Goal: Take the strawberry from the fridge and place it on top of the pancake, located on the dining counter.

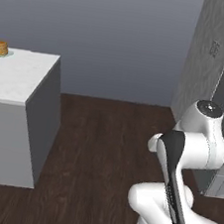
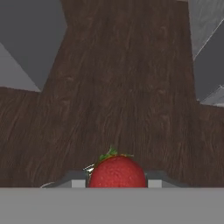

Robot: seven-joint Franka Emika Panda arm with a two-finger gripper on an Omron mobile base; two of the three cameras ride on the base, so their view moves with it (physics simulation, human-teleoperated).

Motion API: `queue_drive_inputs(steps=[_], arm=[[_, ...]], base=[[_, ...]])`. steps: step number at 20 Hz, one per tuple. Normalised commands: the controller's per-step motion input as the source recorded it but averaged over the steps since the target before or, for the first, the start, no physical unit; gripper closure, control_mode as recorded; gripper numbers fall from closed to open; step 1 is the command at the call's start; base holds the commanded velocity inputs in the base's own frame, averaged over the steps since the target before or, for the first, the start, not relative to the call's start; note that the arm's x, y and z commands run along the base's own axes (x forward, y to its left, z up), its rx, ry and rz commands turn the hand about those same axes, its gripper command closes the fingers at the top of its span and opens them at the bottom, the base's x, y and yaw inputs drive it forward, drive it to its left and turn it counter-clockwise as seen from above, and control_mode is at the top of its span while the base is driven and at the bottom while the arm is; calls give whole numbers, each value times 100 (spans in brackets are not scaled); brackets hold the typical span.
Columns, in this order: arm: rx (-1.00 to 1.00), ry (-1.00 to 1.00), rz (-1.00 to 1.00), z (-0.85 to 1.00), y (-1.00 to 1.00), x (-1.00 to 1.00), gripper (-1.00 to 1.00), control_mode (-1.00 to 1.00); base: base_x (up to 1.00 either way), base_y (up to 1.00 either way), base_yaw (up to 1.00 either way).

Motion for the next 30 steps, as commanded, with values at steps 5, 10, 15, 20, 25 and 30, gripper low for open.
queue_drive_inputs(steps=[5,10,15,20,25,30], arm=[[0,0,0,0,0,0,100,100],[0,0,0,0,0,0,100,100],[0,0,0,0,0,0,100,100],[0,0,0,0,0,0,100,100],[0,0,0,0,0,0,100,100],[0,0,0,0,0,0,100,100]], base=[[96,5,0],[100,2,0],[100,16,0],[100,53,1],[100,50,0],[100,-12,1]])
